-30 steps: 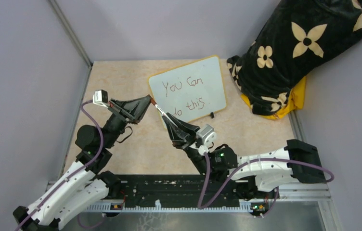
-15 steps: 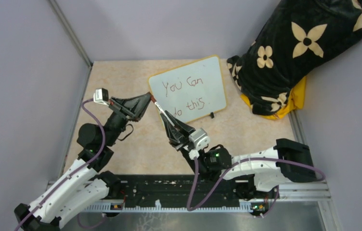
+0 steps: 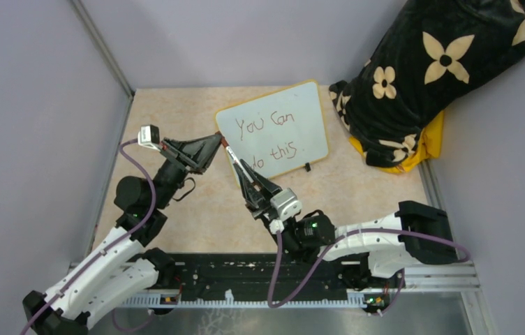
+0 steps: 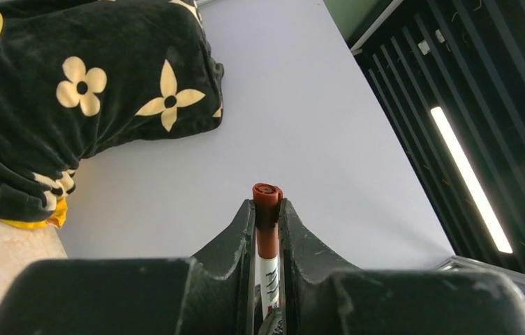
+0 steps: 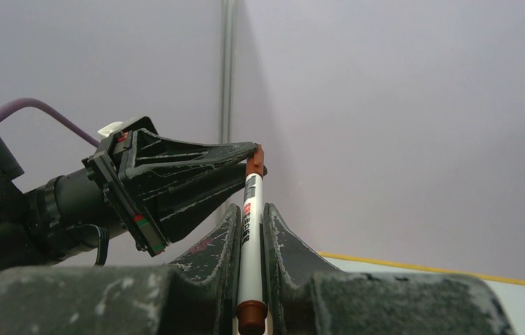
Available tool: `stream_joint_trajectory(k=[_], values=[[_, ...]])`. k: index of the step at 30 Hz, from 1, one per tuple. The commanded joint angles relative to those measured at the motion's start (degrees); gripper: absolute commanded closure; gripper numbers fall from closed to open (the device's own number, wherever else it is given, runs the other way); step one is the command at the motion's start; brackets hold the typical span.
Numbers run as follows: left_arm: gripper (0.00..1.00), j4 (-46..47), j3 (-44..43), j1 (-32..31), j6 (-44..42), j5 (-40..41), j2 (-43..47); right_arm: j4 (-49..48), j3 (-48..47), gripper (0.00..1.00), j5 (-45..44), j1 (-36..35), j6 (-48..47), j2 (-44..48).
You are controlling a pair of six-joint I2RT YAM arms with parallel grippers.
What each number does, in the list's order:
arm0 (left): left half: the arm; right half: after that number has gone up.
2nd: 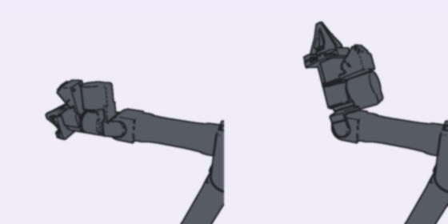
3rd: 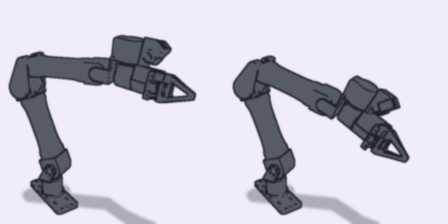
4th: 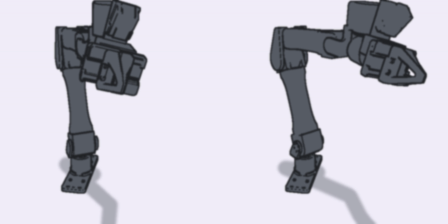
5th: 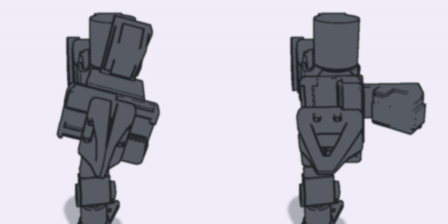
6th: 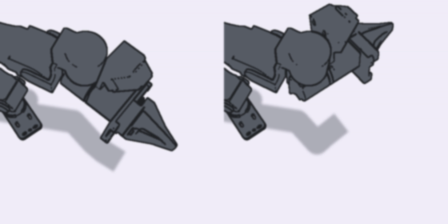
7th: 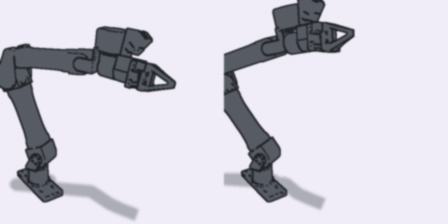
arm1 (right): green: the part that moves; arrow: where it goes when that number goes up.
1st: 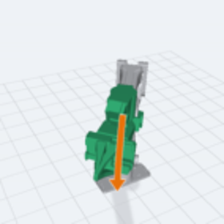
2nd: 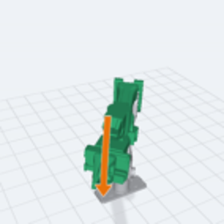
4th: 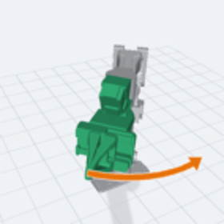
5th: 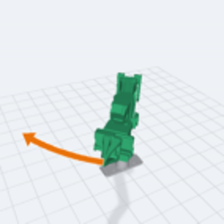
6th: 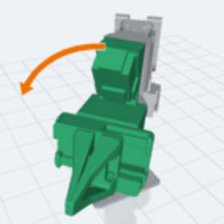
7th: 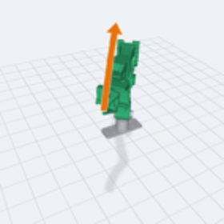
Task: Write a sentence on the whiteboard
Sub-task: Close the whiteboard marker at the center of the board.
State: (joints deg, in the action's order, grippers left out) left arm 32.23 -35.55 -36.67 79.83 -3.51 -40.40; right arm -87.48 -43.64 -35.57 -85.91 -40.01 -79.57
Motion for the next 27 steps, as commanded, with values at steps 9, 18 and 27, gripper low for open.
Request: stream_joint_trajectory(k=[9, 18, 27], values=[[1.0, 0.6, 0.6, -1.6, 0.3, -12.3, -0.5, -3.2, -3.8, 1.0, 1.4, 1.8, 0.7, -1.5], [1.0, 1.3, 1.4, -3.7, 0.1, -13.2, -0.9, -1.9, -6.8, 1.0, 2.3, 3.4, 2.2, -3.7], [1.0, 0.1, 2.4, -3.9, -0.1, -12.5, 0.7, -1.7, -9.2, 1.0, 2.4, 4.5, 2.3, -5.9]])
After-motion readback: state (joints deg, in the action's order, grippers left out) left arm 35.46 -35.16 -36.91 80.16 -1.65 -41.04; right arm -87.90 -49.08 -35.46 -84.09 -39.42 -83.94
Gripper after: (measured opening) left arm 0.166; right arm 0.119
